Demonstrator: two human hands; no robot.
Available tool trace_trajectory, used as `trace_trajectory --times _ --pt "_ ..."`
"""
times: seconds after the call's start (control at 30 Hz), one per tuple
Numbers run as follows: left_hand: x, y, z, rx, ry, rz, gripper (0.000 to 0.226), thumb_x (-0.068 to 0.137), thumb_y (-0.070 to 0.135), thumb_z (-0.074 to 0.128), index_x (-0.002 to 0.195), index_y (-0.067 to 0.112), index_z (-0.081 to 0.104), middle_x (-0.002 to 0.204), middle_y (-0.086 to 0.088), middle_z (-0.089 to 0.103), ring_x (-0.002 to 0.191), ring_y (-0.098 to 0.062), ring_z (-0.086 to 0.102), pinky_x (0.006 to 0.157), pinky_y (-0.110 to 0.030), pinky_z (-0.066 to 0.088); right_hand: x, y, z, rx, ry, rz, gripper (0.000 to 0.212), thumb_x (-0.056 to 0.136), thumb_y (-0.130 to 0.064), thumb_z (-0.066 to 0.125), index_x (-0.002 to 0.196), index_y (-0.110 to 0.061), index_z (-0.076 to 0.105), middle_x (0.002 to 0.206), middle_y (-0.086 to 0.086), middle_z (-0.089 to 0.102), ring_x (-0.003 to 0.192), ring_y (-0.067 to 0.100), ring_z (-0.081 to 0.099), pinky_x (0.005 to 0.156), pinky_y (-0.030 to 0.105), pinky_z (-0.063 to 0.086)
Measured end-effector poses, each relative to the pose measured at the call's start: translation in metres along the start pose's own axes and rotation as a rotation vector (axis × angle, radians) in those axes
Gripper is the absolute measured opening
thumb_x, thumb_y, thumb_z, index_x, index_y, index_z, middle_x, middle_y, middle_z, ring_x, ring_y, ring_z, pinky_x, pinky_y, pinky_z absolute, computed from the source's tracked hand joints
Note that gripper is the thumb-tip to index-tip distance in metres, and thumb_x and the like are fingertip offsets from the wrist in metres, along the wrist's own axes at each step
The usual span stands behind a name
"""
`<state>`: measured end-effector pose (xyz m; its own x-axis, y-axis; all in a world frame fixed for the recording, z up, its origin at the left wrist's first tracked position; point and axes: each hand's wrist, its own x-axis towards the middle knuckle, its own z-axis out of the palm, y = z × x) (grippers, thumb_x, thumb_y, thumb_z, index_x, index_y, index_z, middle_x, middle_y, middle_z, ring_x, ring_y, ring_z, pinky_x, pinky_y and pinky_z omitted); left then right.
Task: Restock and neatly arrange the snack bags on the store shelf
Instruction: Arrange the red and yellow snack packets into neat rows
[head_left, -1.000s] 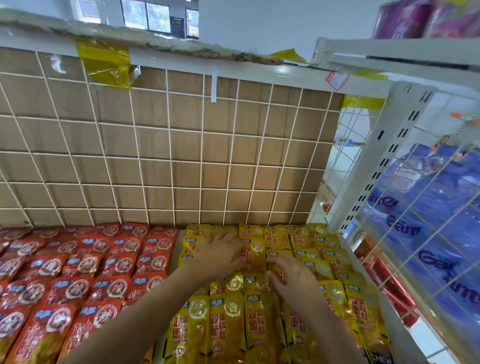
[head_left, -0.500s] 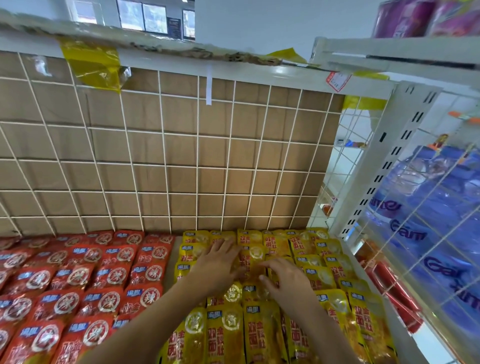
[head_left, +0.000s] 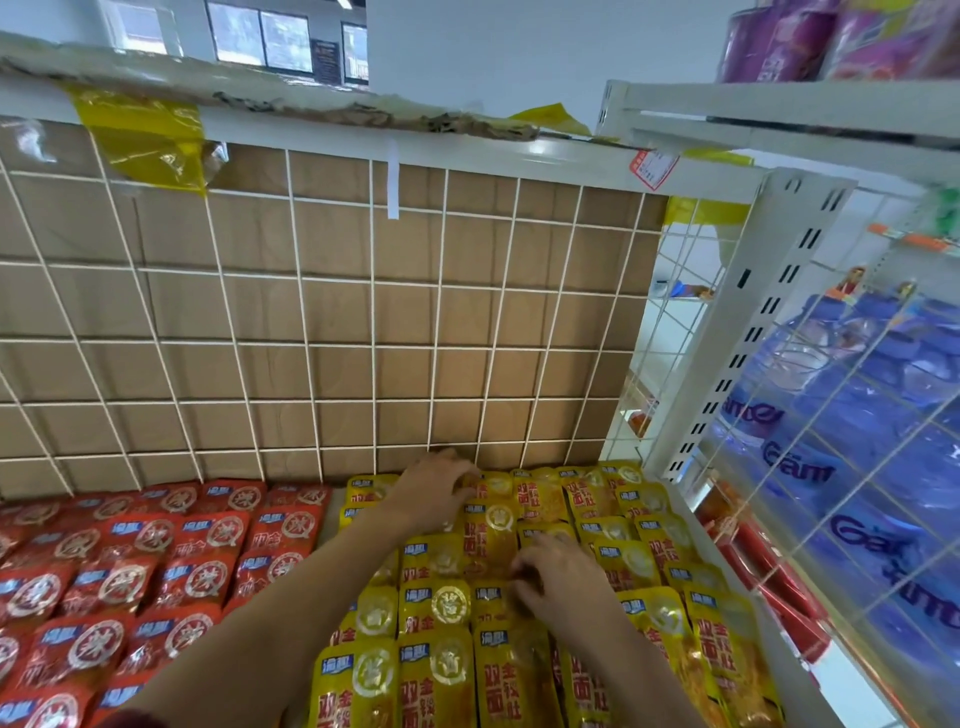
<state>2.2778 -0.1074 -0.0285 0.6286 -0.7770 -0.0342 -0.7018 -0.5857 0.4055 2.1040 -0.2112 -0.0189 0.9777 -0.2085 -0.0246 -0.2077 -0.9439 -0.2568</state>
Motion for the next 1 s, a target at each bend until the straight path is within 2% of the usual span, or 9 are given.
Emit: trace_trajectory --times 0.3,0.57,0.73,0.9,1.0 --pt "0.011 -0.005 0.010 0.058 -0.016 0.049 0.033 0.097 0.035 0.041 0.125 0.023 0.055 0.121 -0.002 0.049 0.117 -0.019 0.045 0.100 -0.038 0.038 0.004 0.001 0.003 0.036 0.005 -0.006 0.022 0.092 -0.029 0.051 0.110 -0.023 0.061 0.118 -0.005 0.054 0.117 0.012 0.042 0.097 0.025 0.034" --pt "0.006 -0.010 0.013 0.254 0.095 0.076 0.035 0.098 0.038 0.034 0.118 0.022 0.057 0.116 0.000 0.052 0.113 -0.019 0.045 0.097 -0.034 0.033 0.006 0.002 0.007 0.066 0.026 -0.015 0.019 0.090 -0.031 0.054 0.105 -0.022 0.063 0.112 -0.004 0.054 0.112 0.013 0.045 0.094 0.025 0.036" --pt "0.006 -0.008 0.012 0.137 0.148 0.113 0.030 0.096 0.036 0.041 0.119 0.021 0.054 0.118 0.000 0.051 0.115 -0.017 0.045 0.097 -0.032 0.032 0.007 0.002 0.008 0.067 0.024 -0.009 0.018 0.090 -0.030 0.053 0.104 -0.023 0.063 0.112 -0.005 0.055 0.112 0.012 0.046 0.094 0.026 0.035" --pt "0.006 -0.004 0.008 0.000 0.049 0.148 0.024 0.089 0.036 0.057 0.106 0.021 0.063 0.105 -0.002 0.052 0.104 -0.017 0.048 0.086 -0.028 0.035 0.008 0.003 0.006 0.072 0.015 -0.008 0.019 0.090 -0.027 0.053 0.105 -0.023 0.063 0.114 -0.005 0.056 0.112 0.012 0.046 0.095 0.026 0.036" --pt "0.006 -0.003 0.009 0.010 0.081 0.137 0.024 0.091 0.034 0.055 0.110 0.021 0.061 0.109 -0.002 0.051 0.107 -0.018 0.049 0.089 -0.030 0.036 0.008 0.003 0.007 0.078 0.012 -0.003 0.019 0.090 -0.026 0.053 0.105 -0.023 0.063 0.114 -0.005 0.056 0.113 0.012 0.046 0.096 0.026 0.036"
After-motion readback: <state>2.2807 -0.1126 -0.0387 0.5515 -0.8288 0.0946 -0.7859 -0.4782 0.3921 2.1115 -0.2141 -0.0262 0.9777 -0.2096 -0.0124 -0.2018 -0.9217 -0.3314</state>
